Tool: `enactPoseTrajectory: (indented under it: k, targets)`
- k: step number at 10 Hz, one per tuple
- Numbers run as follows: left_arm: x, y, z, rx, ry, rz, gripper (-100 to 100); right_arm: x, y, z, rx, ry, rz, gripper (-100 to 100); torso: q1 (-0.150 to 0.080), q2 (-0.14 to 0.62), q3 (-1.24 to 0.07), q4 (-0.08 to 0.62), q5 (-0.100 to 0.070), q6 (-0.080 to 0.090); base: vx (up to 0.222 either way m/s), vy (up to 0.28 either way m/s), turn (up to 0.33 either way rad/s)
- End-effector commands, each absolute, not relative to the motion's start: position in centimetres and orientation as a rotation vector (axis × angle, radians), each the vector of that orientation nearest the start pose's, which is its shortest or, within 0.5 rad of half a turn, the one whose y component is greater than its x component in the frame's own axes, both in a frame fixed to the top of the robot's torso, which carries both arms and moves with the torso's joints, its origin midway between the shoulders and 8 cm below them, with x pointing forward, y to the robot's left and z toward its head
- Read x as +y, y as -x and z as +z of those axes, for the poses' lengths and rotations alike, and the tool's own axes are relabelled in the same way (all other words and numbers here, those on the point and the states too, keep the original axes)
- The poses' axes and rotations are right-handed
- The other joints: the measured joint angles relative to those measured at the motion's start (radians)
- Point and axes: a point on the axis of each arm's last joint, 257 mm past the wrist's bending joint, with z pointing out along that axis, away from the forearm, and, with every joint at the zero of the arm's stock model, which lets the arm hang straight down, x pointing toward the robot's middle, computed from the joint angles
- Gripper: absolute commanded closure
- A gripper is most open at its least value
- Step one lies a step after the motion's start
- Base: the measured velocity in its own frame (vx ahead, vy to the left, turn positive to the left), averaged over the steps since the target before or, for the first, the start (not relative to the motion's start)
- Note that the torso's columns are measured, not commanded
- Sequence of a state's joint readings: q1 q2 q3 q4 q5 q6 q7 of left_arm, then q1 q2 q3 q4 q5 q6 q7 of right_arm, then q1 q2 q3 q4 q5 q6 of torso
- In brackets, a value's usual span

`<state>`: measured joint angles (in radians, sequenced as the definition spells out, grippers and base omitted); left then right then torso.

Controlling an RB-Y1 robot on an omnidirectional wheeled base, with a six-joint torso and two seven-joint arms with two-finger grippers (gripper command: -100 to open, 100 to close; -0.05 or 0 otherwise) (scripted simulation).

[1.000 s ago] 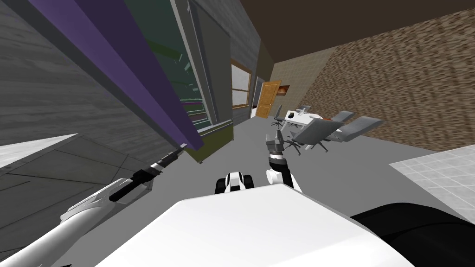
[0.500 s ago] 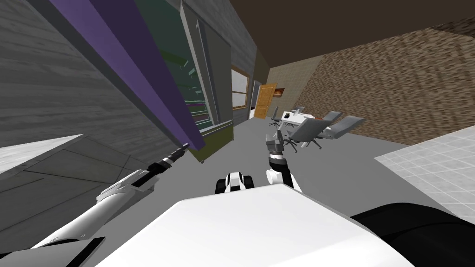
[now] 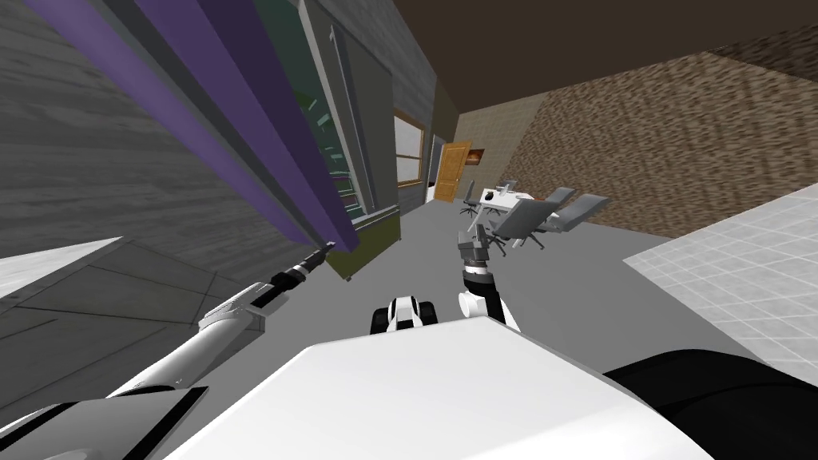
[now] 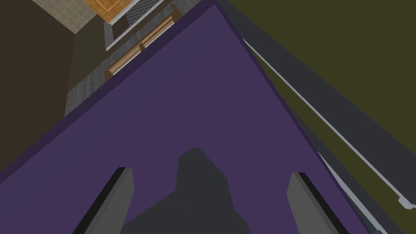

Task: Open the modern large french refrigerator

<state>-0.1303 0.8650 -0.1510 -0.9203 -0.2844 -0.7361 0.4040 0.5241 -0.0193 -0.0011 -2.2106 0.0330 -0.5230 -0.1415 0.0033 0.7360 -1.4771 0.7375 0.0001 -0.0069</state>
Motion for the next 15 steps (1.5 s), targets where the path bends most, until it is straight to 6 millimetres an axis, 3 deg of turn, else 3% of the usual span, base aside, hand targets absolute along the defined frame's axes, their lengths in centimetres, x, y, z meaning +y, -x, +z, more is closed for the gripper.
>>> enactPoseTrajectory:
  k: [1, 3, 4, 7, 8, 11, 12, 14, 15]
  targets:
    - [43.7, -53.3, -23.0, 1.669, 0.503, -0.899, -100, -27.9, -35.1, -1.0, 0.655, -0.737, 1.388, 0, 0.004, 0.005, 0.003, 0.001, 0.001, 0.005, -0.141, 0.135, -0.108]
    - [44.7, -53.5, -23.5, 1.674, 0.538, -0.858, -100, -27.9, -35.1, -1.1, 0.655, -0.737, 1.388, 0, 0.0, 0.0, 0.0, 0.0, 0.0, 0.004, -0.041, 0.054, -0.012]
    - [41.6, -55.3, -23.0, 1.671, 0.516, -0.895, -100, -27.9, -35.1, -1.1, 0.655, -0.737, 1.388, 0, -0.001, -0.005, -0.003, -0.001, -0.001, 0.003, -0.106, 0.089, -0.117]
    - [42.9, -56.1, -23.1, 1.668, 0.558, -0.84, -100, -27.9, -35.1, -1.1, 0.655, -0.737, 1.388, 0, -0.001, -0.001, -0.001, 0.0, 0.0, 0.005, -0.087, 0.073, -0.042]
    - [39.8, -58.0, -22.3, 1.662, 0.534, -0.872, -100, -27.9, -35.1, -1.1, 0.655, -0.737, 1.388, 0, -0.002, -0.006, -0.004, 0.0, -0.001, 0.003, -0.101, 0.094, -0.125]
    - [41.0, -58.6, -22.4, 1.658, 0.575, -0.821, -100, -27.9, -35.1, -1.1, 0.655, -0.737, 1.388, 0, -0.004, 0.0, 0.0, 0.001, -0.001, 0.006, -0.07, 0.074, -0.044]
    - [37.8, -60.2, -21.5, 1.653, 0.549, -0.854, -100, -27.9, -35.1, -1.1, 0.655, -0.737, 1.388, 0, -0.003, -0.003, -0.002, 0.0, -0.001, 0.003, -0.108, 0.105, -0.14]
    - [39.0, -60.9, -21.4, 1.646, 0.588, -0.803, -100, -27.9, -35.1, -1.1, 0.655, -0.737, 1.388, 0, 0.004, 0.003, 0.002, 0.002, 0.001, 0.006, -0.109, 0.101, -0.052]
    - [35.6, -62.4, -20.2, 1.639, 0.557, -0.838, -100, -27.9, -35.1, -1.1, 0.655, -0.737, 1.388, 0, -0.002, 0.0, 0.0, 0.001, 0.0, 0.004, -0.127, 0.127, -0.122]
